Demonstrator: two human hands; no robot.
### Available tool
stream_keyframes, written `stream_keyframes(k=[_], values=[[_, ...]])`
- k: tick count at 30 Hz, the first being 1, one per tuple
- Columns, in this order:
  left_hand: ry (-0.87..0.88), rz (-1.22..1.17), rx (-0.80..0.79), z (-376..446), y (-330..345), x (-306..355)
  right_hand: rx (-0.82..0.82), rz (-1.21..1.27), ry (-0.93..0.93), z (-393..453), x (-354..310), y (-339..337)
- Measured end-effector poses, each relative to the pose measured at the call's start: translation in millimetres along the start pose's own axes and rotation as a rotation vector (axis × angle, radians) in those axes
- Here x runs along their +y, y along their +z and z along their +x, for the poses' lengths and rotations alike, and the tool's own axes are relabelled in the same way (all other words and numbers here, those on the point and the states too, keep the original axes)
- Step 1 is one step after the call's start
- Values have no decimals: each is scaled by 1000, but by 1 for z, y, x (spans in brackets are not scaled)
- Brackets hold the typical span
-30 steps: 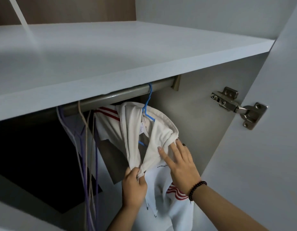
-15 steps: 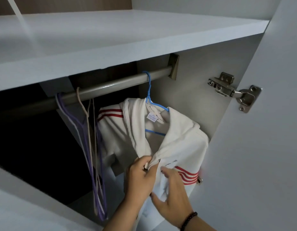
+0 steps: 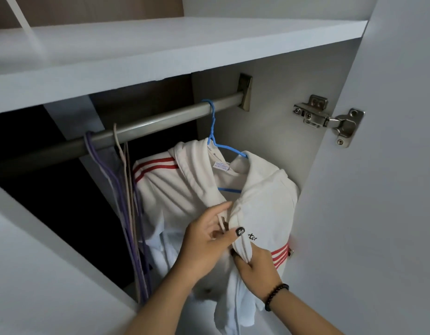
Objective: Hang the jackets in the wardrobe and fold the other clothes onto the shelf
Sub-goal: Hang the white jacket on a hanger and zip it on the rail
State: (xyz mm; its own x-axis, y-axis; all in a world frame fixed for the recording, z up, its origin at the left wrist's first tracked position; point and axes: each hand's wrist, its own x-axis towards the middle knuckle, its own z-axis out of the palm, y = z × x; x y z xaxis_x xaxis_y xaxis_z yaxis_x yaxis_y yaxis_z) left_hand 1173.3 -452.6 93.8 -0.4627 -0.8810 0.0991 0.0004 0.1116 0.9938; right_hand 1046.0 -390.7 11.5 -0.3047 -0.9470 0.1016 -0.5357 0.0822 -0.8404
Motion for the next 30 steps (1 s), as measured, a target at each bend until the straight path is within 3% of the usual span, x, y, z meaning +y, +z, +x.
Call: stream_keyframes(k=[2, 6, 9, 11, 13, 17, 21, 26, 30], values=[[9, -26, 40, -15, -2, -14, -8, 1, -10, -3, 2, -7], [18, 233, 197, -62, 16, -60, -26, -2, -18, -8, -3, -14], [-190, 301, 235, -96, 39, -98, -83, 8, -27, -10, -14, -21], [-399, 382, 180, -110, 54, -115, -135, 17, -28, -13, -25, -28], [-482, 429, 156, -118, 68, -123, -143, 34, -24, -15, -35, -32], [-478, 459, 264, -120, 85, -111, -180, 18, -2, -21, -49, -45], [-476, 572, 158, -126, 75, -91, -238, -49, -24, -25, -60, -56], [-448, 487, 240, -148, 56, -64, -436, 174, 15, -58, -53, -70], [-425, 456, 226, -157, 50, -30, -301, 402, 139, -108, -19, -77]])
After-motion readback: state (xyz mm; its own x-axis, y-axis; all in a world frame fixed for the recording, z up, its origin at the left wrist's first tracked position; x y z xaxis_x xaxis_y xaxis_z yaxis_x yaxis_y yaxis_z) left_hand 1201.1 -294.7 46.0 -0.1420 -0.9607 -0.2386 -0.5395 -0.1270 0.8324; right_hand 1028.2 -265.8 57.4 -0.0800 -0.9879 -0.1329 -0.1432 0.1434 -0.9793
